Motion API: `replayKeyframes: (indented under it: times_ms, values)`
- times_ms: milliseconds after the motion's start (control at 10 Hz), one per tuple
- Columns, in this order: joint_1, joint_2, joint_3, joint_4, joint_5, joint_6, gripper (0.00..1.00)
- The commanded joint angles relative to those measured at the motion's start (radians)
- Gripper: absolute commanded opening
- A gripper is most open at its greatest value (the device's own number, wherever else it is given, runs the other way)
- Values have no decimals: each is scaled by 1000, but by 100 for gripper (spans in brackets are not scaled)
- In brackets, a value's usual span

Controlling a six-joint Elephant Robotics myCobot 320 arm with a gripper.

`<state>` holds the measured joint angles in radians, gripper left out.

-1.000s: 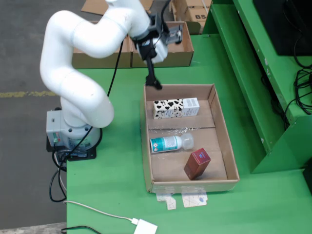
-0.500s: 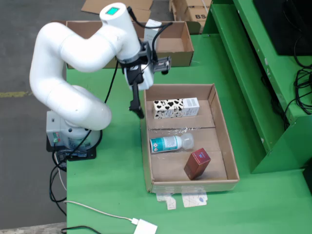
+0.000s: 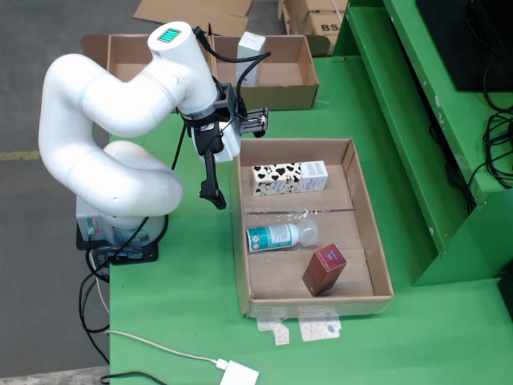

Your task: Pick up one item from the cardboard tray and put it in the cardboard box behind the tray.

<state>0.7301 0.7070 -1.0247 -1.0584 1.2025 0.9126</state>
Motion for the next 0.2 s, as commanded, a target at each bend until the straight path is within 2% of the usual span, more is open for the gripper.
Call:
replayKeyframes:
  times_ms: [0,100]
  values:
    - [-6,-5,18,10,-7,-6,100]
    - [-6,-5,18,10,-7,-6,100]
